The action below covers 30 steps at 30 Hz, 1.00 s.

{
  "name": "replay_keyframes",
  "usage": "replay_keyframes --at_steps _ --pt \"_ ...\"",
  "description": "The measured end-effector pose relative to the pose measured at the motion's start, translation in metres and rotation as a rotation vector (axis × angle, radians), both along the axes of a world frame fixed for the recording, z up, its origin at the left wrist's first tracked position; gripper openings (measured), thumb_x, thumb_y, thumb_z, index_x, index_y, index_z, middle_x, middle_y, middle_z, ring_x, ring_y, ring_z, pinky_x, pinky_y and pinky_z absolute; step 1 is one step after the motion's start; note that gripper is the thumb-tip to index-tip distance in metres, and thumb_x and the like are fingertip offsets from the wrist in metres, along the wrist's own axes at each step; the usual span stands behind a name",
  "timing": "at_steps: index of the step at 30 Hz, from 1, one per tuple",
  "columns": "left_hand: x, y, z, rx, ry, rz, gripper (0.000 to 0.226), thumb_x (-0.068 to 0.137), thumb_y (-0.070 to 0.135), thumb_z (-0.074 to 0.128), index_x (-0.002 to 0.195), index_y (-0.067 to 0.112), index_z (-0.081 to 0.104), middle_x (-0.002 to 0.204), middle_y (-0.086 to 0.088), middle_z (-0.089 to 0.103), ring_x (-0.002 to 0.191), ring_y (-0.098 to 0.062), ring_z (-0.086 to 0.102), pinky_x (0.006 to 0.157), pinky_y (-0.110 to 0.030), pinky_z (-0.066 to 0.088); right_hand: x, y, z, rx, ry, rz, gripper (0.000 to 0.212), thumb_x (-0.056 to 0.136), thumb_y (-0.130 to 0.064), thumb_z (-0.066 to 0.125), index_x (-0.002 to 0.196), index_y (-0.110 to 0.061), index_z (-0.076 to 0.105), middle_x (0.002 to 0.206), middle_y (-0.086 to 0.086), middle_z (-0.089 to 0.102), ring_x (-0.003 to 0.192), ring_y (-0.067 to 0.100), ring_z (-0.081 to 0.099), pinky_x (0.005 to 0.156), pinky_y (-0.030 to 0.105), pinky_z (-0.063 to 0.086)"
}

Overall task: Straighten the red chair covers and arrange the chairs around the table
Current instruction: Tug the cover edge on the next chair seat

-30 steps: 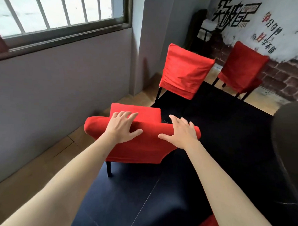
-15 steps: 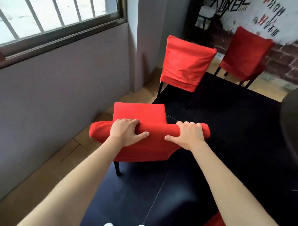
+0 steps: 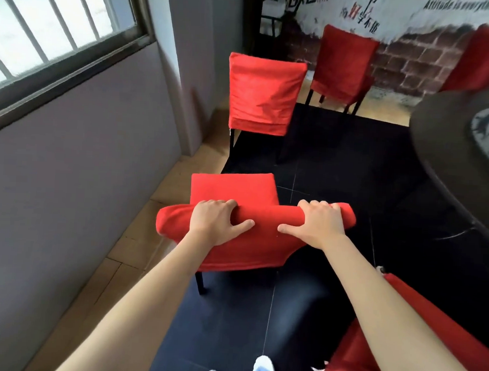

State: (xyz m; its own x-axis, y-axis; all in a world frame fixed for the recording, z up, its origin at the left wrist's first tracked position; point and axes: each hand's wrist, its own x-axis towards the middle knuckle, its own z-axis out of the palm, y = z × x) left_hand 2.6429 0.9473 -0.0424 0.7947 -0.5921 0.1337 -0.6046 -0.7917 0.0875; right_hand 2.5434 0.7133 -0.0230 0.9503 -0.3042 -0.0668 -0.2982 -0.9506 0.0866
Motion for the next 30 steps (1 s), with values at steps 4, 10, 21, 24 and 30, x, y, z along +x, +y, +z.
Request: replay_keyframes --at_steps 4,10,21,24,30 --pt "-0.004 0.013 0.001 0.023 -0.002 -0.074 0.08 0.072 0.084 0.023 0.112 0.026 0.061 0.094 0.004 0.07 0.087 -0.021 0.064 0.074 -0.034 0.041 -0.025 0.024 -0.002 0.007 0.003 -0.09 0.11 0.051 -0.097 0.016 0.123 -0.023 0.053 0.112 -0.001 0.062 0.108 0.022 0.055 0.095 0.042 0.037" --pt "-0.012 0.03 0.002 0.036 -0.01 -0.152 0.068 0.078 0.081 0.033 0.114 0.029 0.06 0.094 0.005 0.069 0.09 -0.02 0.063 0.078 -0.033 0.042 -0.059 0.06 -0.005 0.018 -0.001 -0.207 0.113 0.048 -0.098 0.01 0.12 -0.023 0.053 0.113 0.0 0.062 0.11 0.024 0.053 0.096 0.045 0.035" --pt "-0.02 0.05 0.003 0.012 -0.043 -0.2 0.087 0.065 0.085 0.011 0.11 0.031 0.063 0.091 0.005 0.069 0.088 -0.02 0.063 0.077 -0.032 0.039 -0.093 0.102 -0.005 0.032 -0.036 -0.299 0.112 0.049 -0.097 0.01 0.12 -0.021 0.053 0.115 0.004 0.062 0.111 0.028 0.052 0.096 0.046 0.033" --pt "-0.017 0.058 0.002 0.017 -0.043 -0.249 0.089 0.064 0.085 0.01 0.112 0.032 0.062 0.093 0.006 0.07 0.09 -0.019 0.063 0.079 -0.032 0.04 -0.1 0.117 -0.006 0.038 -0.033 -0.344 0.114 0.049 -0.098 0.009 0.122 -0.021 0.052 0.117 0.004 0.061 0.113 0.028 0.051 0.097 0.047 0.032" --pt "-0.014 0.072 0.003 0.001 -0.021 -0.363 0.089 0.063 0.086 0.011 0.113 0.033 0.062 0.097 0.007 0.07 0.092 -0.019 0.064 0.081 -0.033 0.041 -0.112 0.152 -0.007 0.036 -0.024 -0.48 0.116 0.049 -0.099 0.01 0.125 -0.021 0.051 0.118 0.002 0.061 0.114 0.027 0.051 0.098 0.047 0.031"
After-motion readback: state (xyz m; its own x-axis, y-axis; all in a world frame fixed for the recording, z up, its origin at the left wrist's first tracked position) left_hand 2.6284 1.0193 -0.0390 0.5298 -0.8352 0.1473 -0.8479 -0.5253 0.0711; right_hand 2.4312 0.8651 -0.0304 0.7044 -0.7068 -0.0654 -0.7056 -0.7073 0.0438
